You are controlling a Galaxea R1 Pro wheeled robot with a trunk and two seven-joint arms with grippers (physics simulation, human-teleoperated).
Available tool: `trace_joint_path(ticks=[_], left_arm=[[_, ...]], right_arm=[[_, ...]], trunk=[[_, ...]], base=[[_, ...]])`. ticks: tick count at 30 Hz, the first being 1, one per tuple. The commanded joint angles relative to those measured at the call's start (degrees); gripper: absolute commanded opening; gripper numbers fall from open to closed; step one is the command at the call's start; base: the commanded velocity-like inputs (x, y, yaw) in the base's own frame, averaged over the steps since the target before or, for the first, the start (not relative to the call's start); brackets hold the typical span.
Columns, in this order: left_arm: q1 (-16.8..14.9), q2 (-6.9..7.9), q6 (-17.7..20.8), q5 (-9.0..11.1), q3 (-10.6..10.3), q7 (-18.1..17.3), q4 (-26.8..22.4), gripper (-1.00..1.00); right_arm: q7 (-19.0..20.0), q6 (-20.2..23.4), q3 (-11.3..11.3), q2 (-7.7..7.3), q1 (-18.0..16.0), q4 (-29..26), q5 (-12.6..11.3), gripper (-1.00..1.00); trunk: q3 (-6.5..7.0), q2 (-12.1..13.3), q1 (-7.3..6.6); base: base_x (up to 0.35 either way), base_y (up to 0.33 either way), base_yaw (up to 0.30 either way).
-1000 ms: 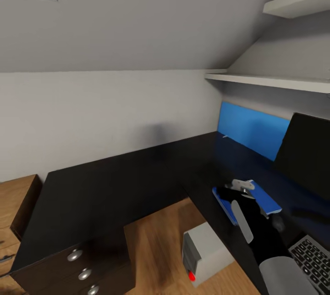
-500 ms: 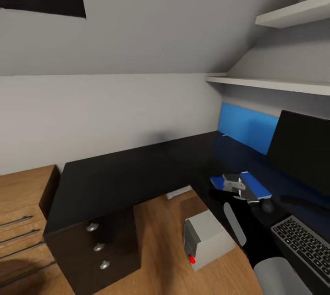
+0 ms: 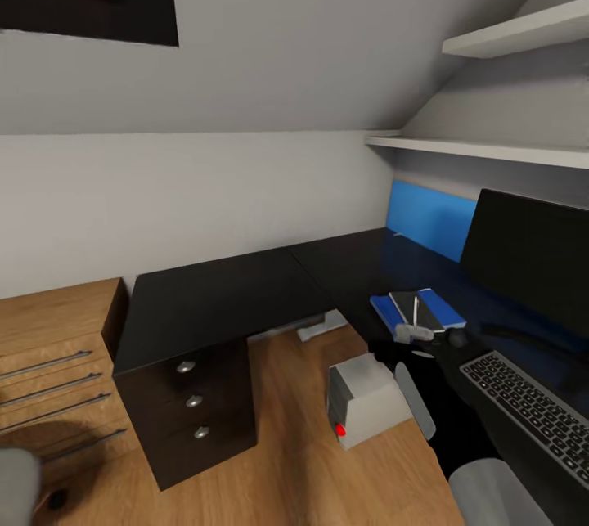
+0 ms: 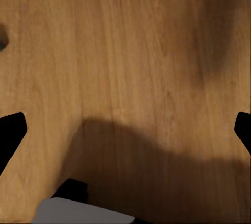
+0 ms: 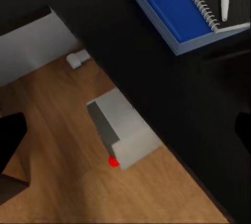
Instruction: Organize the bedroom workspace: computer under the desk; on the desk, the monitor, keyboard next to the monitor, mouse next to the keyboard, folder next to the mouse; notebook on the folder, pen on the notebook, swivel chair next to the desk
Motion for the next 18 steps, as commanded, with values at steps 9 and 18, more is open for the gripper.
trace_joint_path(ticks=[9, 18], left_arm=[[-0.06, 0.1, -0.13, 0.1, 3.05, 0.39, 1.08, 1.0], [-0.06, 0.89, -0.47, -0.24, 8.67, 0.35, 1.63, 1.0]], right_arm=[[-0.5, 0.05, 2.89, 0.16, -0.04, 1.32, -0.51, 1.0], [-0.42, -0.28, 5.2, 0.17, -0.04, 1.99, -0.59, 1.0]], trunk=[[-0.07, -0.05, -0.04], [-0.09, -0.05, -0.04]], base=[[-0.339, 0.0, 0.0], [-0.047, -0.015, 0.017]])
